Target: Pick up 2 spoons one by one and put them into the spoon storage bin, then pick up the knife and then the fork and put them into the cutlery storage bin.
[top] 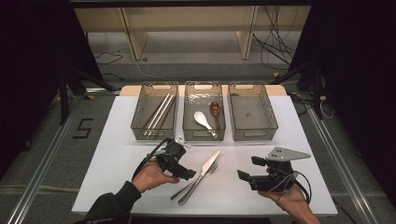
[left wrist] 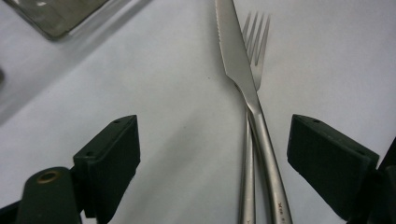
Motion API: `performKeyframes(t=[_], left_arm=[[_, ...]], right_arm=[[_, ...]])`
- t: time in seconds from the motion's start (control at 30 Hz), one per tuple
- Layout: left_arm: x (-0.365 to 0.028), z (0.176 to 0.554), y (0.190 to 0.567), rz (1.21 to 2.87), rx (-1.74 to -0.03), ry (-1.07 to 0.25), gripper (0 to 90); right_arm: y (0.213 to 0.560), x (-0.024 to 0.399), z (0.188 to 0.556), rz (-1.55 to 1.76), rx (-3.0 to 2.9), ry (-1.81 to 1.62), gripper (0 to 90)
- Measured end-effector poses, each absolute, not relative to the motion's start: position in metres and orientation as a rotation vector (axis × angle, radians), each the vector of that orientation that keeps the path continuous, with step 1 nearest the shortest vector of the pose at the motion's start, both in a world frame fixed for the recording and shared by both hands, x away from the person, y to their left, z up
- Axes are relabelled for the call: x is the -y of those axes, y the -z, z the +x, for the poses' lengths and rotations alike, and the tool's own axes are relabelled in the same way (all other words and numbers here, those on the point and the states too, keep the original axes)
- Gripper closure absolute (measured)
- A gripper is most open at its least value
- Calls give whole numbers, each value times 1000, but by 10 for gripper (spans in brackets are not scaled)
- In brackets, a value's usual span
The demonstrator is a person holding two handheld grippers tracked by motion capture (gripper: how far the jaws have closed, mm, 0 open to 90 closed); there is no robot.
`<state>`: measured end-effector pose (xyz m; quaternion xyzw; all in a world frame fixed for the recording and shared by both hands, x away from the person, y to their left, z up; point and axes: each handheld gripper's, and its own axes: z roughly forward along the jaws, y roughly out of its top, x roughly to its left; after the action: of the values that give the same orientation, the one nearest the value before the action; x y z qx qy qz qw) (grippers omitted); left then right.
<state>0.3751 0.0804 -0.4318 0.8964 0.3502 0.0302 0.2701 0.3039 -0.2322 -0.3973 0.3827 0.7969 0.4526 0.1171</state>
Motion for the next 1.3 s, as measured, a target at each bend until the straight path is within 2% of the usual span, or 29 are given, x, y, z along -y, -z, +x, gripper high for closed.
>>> performKeyframes(t=[0.8, 1.3], left_arm=[[-56, 363, 456, 2551, -924, -64, 183], [-48, 358, 463, 2608, -865, -94, 240]], right_arm=[[398, 230, 305, 1111, -2343, -1319, 266], [396, 226, 302, 1091, -2347, -1308, 267]])
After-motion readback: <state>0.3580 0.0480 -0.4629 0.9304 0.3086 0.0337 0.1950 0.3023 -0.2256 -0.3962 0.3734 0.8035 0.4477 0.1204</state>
